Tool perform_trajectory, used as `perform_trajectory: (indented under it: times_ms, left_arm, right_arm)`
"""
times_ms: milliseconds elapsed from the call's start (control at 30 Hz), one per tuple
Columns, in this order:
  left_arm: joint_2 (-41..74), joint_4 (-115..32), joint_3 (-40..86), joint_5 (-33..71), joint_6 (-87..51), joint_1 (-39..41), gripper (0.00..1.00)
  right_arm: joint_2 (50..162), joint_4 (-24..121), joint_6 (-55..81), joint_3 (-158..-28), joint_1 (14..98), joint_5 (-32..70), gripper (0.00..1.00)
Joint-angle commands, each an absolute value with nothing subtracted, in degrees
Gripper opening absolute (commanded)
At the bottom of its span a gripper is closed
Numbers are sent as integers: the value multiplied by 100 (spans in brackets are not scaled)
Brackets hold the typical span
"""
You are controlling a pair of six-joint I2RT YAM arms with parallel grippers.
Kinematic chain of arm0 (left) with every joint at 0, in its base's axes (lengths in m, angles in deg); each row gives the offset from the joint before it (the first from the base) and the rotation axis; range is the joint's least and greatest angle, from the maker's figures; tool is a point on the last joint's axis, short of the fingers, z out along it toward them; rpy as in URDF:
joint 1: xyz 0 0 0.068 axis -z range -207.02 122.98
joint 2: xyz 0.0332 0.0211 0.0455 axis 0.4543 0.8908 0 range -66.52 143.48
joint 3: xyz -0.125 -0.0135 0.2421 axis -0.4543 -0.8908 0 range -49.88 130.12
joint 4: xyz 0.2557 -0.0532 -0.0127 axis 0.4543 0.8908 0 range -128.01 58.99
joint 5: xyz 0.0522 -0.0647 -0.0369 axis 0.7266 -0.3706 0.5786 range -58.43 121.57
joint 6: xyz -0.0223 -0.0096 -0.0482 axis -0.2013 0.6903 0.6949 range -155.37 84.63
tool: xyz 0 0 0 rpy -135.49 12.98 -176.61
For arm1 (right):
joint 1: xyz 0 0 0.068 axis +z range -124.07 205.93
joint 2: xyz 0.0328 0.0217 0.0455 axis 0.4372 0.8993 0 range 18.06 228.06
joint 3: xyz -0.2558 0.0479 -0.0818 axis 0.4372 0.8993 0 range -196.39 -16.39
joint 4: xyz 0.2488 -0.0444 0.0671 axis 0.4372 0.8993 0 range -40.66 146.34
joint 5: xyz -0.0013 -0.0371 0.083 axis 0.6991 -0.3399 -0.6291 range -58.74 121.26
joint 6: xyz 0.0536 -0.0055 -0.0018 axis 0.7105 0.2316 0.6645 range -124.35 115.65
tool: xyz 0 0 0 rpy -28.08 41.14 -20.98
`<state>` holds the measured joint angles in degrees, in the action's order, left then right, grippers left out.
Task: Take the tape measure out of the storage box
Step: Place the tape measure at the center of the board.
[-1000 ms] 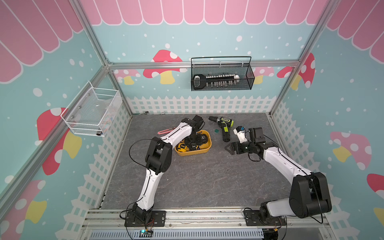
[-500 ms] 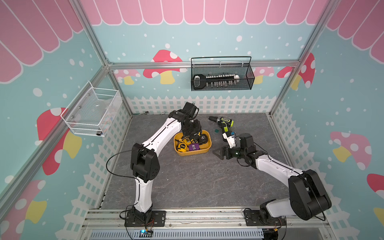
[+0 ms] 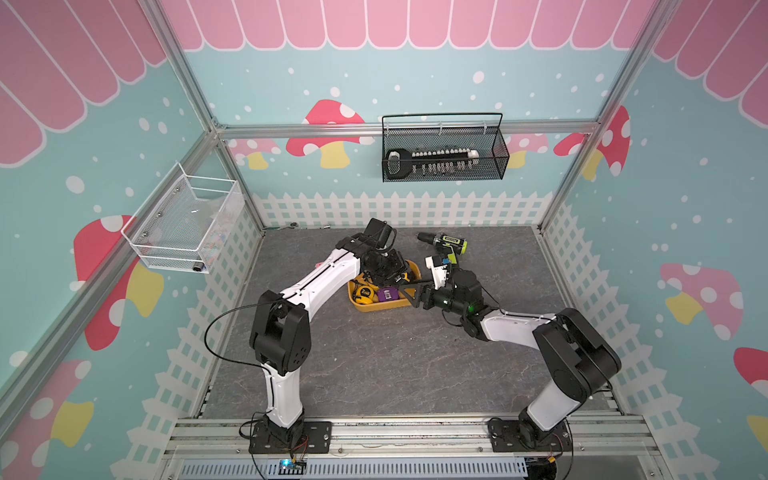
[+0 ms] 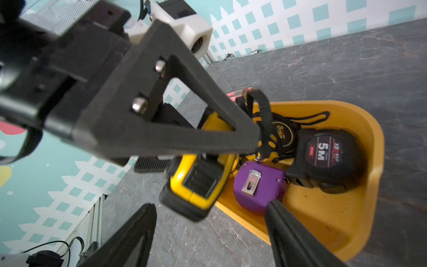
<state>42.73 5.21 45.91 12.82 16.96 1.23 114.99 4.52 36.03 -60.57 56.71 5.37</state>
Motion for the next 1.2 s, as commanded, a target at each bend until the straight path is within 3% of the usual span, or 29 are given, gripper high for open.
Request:
perform_trajectory:
  times_ms: [0,133,300,367,467,500,600,733,933,1167]
  left_arm:
    - [3921,204,4467,1071,1850,189,42]
    - [3912,174,4383,1010,1833,206,42]
    - [3912,170,4407,963,1750,211,47]
    - [3912,180,4419,959,1675,207,60]
    - [3887,213,4512,1073,1446,177,96]
    - [3870,292,4602,1191,1304,159,99]
    - [3857,757,5036,1692,729,109,99]
    - [4059,1503,5620,2483,-238,66,99]
    - [4760,1925,5712,3017,-930,66,99]
    - [5835,2173,6358,3621,-1430,88,99]
  right_arm:
    - [11722,-540,4017,-6264,5703,577,76]
    - [11936,-918,4197,-6265,5700,538,66]
    - [12065,-872,4266,-6328,5708,453,40]
    - [12018,-871,4259,-6290,5704,459,35]
    - [11823,-521,4207,-6250,5679,428,32]
    - [11725,-384,4203,-6205,5647,426,31]
    - [11372,178,4263,-6010,5359,308,30]
    - [10592,1205,4340,-5563,4352,-72,27]
    - [9511,4096,3100,-5712,2800,-612,28]
    - [10139,4826,2756,-5769,1897,-1356,30]
